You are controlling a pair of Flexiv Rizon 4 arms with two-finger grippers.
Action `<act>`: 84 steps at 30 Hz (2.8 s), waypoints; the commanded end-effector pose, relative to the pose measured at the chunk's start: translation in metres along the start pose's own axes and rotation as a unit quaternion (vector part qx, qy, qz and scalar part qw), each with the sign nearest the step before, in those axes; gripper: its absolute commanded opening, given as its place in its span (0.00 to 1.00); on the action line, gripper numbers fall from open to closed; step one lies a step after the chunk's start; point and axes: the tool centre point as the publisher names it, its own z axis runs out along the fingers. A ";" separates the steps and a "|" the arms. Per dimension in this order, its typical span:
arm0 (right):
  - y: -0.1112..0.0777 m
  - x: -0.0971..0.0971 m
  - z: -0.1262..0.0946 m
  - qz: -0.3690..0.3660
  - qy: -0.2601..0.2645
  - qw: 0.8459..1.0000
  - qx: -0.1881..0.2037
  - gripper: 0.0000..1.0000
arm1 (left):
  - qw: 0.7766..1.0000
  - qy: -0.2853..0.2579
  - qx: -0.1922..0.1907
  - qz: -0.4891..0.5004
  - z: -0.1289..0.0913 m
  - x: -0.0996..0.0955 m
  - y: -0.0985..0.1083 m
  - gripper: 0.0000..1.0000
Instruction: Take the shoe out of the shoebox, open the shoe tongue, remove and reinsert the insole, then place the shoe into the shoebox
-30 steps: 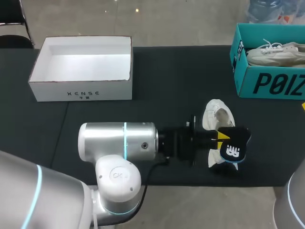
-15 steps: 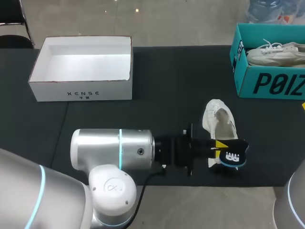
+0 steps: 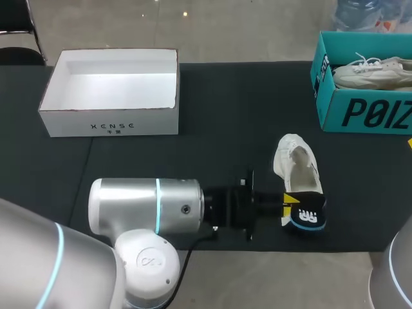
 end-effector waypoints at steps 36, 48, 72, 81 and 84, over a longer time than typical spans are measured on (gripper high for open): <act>-0.001 0.000 0.000 0.001 -0.001 1.000 0.000 1.00 | 0.998 0.038 0.007 0.039 0.037 -0.015 0.057 0.00; -0.001 0.000 0.000 0.001 -0.001 1.000 0.000 1.00 | 0.997 0.060 0.003 0.056 0.044 -0.013 0.070 0.00; -0.001 0.000 0.000 0.001 -0.001 1.000 0.000 1.00 | 0.990 0.062 -0.067 0.112 0.049 -0.027 0.115 0.00; -0.001 0.000 0.000 0.001 -0.001 1.000 0.000 1.00 | 0.982 0.079 -0.090 0.144 0.054 -0.030 0.122 0.00; -0.001 0.000 0.000 0.001 -0.001 1.000 0.000 1.00 | 0.982 0.083 -0.084 0.148 0.055 -0.033 0.118 0.00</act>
